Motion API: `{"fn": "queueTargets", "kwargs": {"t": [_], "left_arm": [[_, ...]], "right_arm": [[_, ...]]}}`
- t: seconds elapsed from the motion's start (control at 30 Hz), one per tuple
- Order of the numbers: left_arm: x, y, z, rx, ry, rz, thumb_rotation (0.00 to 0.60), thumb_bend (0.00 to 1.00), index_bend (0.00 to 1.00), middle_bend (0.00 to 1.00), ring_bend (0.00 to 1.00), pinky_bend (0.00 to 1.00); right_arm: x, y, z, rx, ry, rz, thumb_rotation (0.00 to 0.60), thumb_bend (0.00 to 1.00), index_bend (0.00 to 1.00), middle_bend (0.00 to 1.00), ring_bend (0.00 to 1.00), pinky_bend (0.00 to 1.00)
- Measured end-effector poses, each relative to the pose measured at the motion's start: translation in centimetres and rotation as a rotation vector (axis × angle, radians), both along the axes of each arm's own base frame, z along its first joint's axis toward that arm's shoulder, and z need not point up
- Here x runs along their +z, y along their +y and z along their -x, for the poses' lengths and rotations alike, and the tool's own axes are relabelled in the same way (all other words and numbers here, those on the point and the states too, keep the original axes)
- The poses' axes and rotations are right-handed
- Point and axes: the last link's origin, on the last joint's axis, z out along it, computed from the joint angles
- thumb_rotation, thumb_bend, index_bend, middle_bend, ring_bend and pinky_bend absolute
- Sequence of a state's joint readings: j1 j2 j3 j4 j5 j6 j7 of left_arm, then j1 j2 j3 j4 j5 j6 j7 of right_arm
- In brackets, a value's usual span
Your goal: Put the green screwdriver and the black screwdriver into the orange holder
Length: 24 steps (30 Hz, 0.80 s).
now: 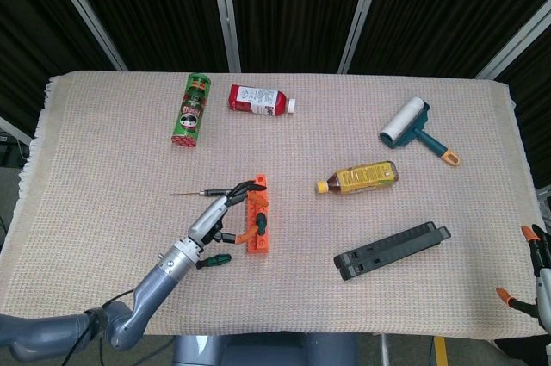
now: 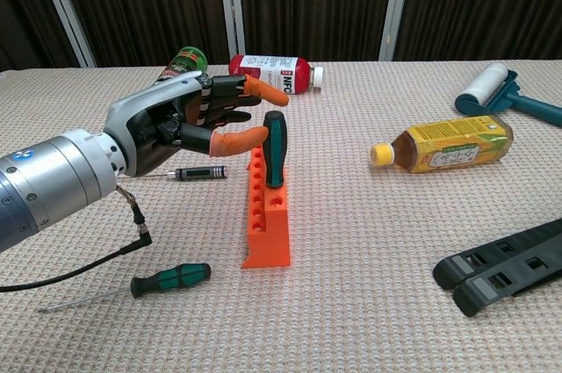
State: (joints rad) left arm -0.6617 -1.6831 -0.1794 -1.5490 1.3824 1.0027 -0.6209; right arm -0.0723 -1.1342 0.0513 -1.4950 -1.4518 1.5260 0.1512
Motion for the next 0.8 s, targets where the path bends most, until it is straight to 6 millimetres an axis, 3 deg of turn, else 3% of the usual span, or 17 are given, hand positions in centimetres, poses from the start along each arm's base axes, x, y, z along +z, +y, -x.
{"fn": "queueTargets", "kwargs": {"t": [0.2, 0.47, 0.7, 0.8], "left_arm": [[0.6, 0.2, 0.1, 0.001, -0.012, -0.024, 0.6, 0.37, 0.22, 0.06, 0.0, 0.0], [3.0, 0.5, 0.3, -0.032, -0.008, -0.115, 0.6, 0.37, 0.23, 0.06, 0.0, 0.0], [7.5, 1.1, 3.0, -0.027, 0.157, -0.269, 0.6, 0.47, 0.42, 0.1, 0.0, 0.0], [9.6, 1.5, 4.8, 0.007, 0.253, -0.325, 0.6, 0.49, 0.46, 0.11, 0.0, 0.0]], "right_arm": [[0.0, 0.0, 0.0, 0.0, -0.002, 0.0, 0.6, 0.0, 0.0, 0.0, 0.0, 0.0], [0.1, 0.0, 0.0, 0.0, -0.001, 0.004, 0.6, 0.0, 0.0, 0.0, 0.0, 0.0], [0.1, -0.1, 0.1, 0.0, -0.004, -0.002, 0.6, 0.0, 0.0, 0.0, 0.0, 0.0], [-0.1, -0.2, 0.1, 0.005, -0.005, -0.008, 0.6, 0.0, 0.0, 0.0, 0.0, 0.0]]}}
